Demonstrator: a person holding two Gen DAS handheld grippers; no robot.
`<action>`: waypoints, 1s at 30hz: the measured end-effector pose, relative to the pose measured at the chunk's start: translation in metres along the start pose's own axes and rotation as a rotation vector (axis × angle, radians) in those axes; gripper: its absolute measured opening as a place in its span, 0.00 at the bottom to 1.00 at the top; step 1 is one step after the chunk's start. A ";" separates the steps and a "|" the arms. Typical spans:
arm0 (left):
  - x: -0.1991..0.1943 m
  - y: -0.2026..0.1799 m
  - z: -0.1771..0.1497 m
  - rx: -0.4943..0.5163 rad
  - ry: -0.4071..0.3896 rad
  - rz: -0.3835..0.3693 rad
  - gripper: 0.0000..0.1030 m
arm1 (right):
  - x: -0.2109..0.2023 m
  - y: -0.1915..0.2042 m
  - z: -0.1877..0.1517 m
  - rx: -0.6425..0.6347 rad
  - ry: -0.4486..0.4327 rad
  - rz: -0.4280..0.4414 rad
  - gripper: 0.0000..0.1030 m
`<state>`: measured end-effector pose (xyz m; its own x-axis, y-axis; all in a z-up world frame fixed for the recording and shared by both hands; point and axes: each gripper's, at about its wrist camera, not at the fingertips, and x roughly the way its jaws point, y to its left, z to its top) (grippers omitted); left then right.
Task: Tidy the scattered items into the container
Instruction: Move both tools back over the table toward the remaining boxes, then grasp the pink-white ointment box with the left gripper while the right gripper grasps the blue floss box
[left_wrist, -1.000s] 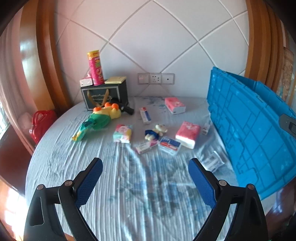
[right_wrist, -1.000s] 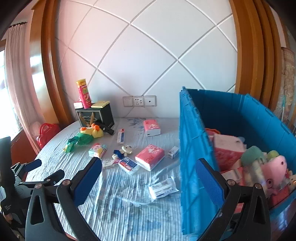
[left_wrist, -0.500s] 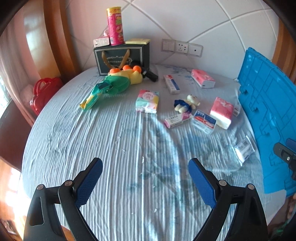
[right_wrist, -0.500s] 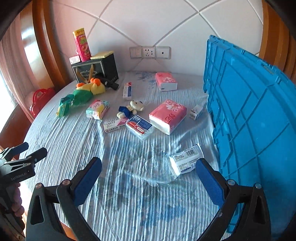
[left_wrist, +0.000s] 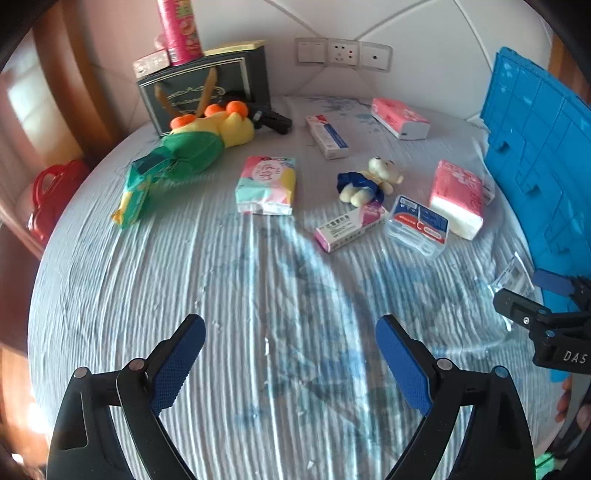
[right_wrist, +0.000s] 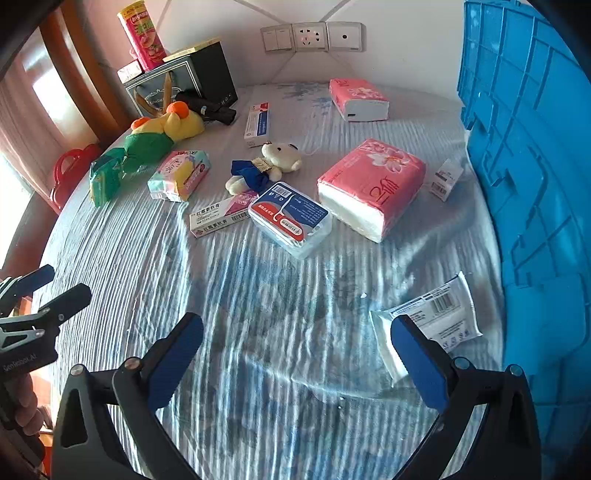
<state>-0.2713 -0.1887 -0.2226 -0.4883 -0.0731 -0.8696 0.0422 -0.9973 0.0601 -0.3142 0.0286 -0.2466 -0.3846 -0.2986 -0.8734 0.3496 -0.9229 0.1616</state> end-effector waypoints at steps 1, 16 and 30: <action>0.009 -0.003 0.006 0.020 0.010 -0.008 0.92 | 0.006 0.000 0.003 0.015 0.003 0.008 1.00; 0.151 -0.058 0.074 0.283 0.127 -0.105 0.91 | 0.086 -0.029 0.045 0.159 0.087 -0.050 1.00; 0.160 -0.022 0.076 0.122 0.125 -0.121 0.29 | 0.130 -0.005 0.076 0.032 0.115 -0.037 0.97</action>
<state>-0.4169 -0.1795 -0.3254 -0.3709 0.0408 -0.9278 -0.1191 -0.9929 0.0039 -0.4309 -0.0243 -0.3256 -0.2955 -0.2363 -0.9257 0.3087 -0.9406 0.1415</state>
